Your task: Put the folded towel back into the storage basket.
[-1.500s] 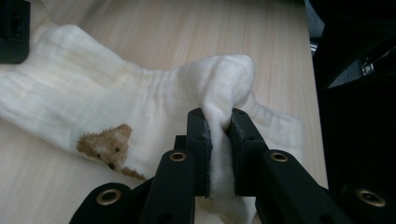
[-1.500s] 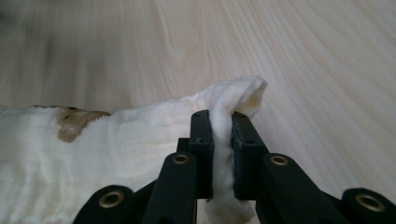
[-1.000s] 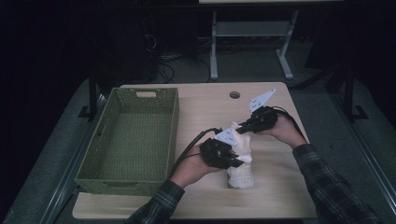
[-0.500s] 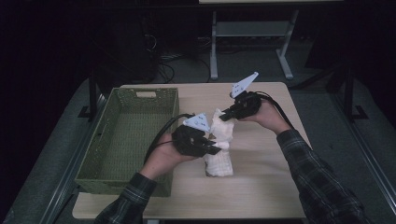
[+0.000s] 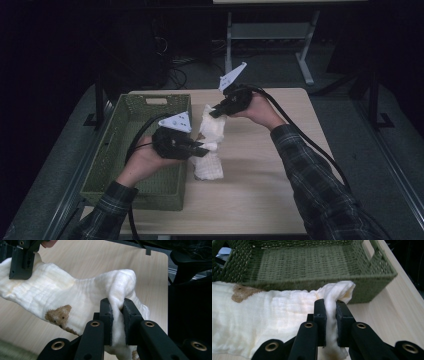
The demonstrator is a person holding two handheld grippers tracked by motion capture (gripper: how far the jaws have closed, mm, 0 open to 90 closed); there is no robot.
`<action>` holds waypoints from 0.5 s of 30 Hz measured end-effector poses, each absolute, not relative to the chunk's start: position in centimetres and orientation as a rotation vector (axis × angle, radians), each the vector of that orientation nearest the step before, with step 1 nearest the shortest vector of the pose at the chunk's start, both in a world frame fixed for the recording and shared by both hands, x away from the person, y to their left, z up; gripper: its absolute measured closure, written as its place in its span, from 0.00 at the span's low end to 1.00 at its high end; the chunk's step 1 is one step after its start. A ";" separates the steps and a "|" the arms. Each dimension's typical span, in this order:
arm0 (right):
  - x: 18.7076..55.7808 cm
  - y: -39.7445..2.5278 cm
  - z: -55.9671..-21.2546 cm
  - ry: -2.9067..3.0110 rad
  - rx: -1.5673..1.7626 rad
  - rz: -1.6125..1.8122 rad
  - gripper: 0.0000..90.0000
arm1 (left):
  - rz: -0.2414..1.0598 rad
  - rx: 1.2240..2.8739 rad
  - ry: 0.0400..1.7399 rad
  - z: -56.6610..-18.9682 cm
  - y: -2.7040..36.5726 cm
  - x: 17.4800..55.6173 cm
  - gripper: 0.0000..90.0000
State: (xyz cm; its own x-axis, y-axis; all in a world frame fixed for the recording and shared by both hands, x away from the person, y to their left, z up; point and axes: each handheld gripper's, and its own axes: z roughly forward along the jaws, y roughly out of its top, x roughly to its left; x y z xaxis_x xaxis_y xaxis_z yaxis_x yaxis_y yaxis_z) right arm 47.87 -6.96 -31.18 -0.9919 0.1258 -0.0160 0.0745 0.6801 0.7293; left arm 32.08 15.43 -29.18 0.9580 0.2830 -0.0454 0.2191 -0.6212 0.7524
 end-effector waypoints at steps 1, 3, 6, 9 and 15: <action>48.0 -6.3 -30.9 2.820 0.161 1.213 0.90 | 0.104 2.264 0.353 -29.1 15.9 32.1 0.88; 48.3 -5.3 -30.5 2.818 0.154 1.217 0.90 | 0.113 2.258 0.362 -28.9 16.9 32.1 0.88; 48.6 -3.6 -30.0 2.816 0.133 1.222 0.90 | 0.129 2.252 0.381 -28.7 18.3 32.1 0.88; 48.9 -2.0 -29.7 2.816 0.116 1.231 0.90 | 0.150 2.256 0.401 -28.6 19.6 32.0 0.88; 49.2 2.0 -29.8 2.822 0.058 1.232 0.90 | 0.173 2.252 0.450 -28.8 23.1 31.5 0.88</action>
State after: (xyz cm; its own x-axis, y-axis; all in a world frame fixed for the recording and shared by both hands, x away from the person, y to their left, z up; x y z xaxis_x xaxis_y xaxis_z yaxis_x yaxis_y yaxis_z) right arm 49.18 1.96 -29.83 -0.9974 0.0594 -0.0420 0.0096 0.6795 0.7336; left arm 31.49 23.14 -28.81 0.9267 0.3750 -0.0229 0.2632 -0.6045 0.7519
